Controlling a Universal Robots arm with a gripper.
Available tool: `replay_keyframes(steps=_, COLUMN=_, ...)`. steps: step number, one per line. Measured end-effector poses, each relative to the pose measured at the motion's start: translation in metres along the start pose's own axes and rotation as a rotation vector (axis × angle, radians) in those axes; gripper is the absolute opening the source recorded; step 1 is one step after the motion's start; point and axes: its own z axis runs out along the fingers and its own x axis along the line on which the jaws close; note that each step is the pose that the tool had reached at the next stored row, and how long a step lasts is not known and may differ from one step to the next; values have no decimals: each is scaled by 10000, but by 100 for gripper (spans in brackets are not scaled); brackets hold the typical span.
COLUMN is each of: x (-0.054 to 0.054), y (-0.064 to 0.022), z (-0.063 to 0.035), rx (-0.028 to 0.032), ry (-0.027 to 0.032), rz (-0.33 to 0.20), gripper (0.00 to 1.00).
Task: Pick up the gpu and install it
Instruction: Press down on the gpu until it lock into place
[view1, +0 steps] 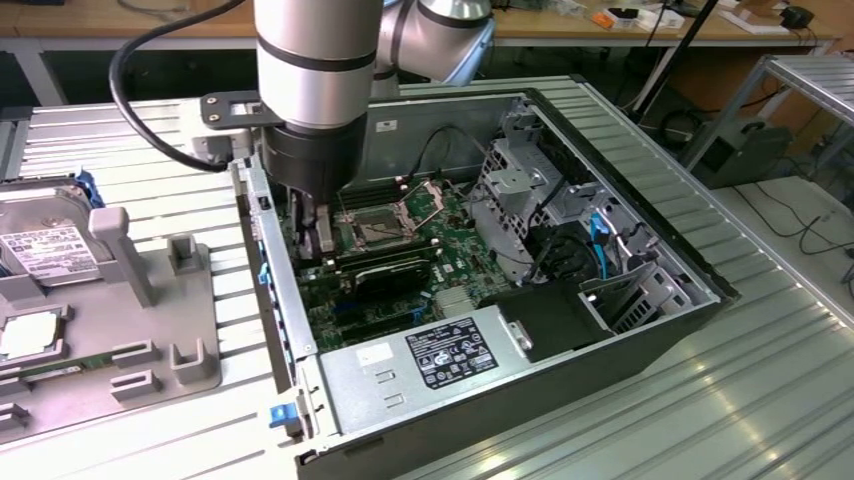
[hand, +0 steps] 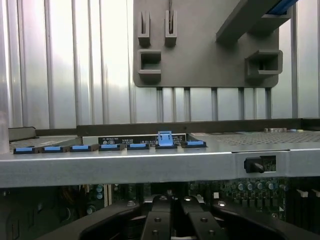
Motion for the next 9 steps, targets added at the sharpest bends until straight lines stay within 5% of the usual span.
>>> replay_keyframes(steps=9, x=-3, y=-62, z=-7, rx=-1, ry=0, rz=0, gripper=10)
